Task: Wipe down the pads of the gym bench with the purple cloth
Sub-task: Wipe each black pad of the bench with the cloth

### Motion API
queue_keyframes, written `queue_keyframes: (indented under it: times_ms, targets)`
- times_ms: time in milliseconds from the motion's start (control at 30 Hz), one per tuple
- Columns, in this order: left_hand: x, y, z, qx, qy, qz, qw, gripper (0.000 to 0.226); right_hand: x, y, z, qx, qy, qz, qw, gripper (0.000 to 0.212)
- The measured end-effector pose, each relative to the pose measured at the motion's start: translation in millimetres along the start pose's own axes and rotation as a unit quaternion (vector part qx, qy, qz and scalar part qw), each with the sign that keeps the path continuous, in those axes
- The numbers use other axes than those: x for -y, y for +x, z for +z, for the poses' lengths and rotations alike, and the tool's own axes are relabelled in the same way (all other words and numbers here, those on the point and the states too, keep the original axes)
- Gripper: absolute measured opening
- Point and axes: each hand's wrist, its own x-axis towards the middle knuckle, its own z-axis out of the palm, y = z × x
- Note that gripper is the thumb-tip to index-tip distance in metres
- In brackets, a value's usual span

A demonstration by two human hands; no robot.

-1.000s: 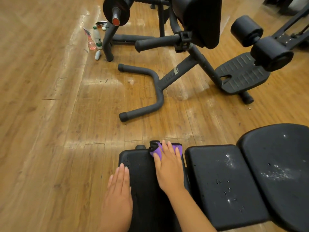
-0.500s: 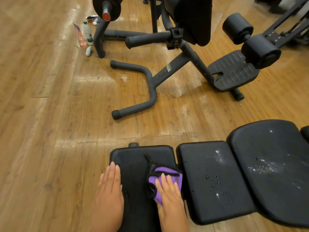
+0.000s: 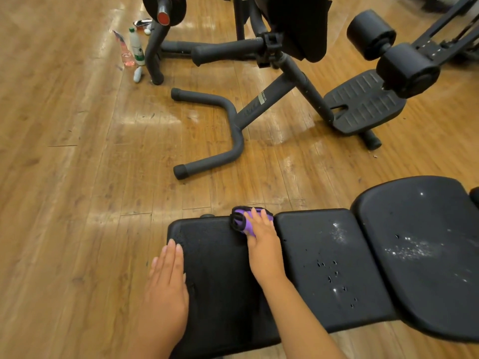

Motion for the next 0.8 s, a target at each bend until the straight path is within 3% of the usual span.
queue_keyframes:
  times_ms: [300,333,400,433,500,567,667,800]
  targets:
    - [-2,-1,-1,0.017,0.026,-0.019,0.999,0.054,-65,-109,11,-0.016,-0.045,-0.127,0.991,0.072]
    - [-2,-1,-1,0.018,0.025,-0.019,0.999,0.054,-72,-123,14,0.011,-0.091,-0.144,0.985,0.072]
    - [-2,0,-1,0.018,0.019,-0.018,0.999,0.054,-80,-145,20,0.027,-0.176,-0.166,0.970,0.052]
    - [-2,0,-2,0.017,0.016,-0.017,1.000,0.053,-81,-154,22,0.036,-0.196,-0.171,0.965,0.054]
    - [-3,0,-2,0.017,0.016,-0.017,1.000,0.053,-80,-171,24,0.084,-0.193,-0.154,0.965,0.089]
    - [-3,0,-3,0.017,0.016,-0.016,1.000,0.053,-72,-172,18,0.063,-0.188,-0.138,0.971,0.097]
    - [-4,0,-4,0.017,0.007,-0.017,1.000,0.053,-66,-152,9,0.047,-0.184,-0.144,0.971,0.088]
    - [-3,0,-4,0.018,0.007,-0.019,1.000,0.053,-42,-97,1,0.023,-0.151,-0.134,0.979,0.060]
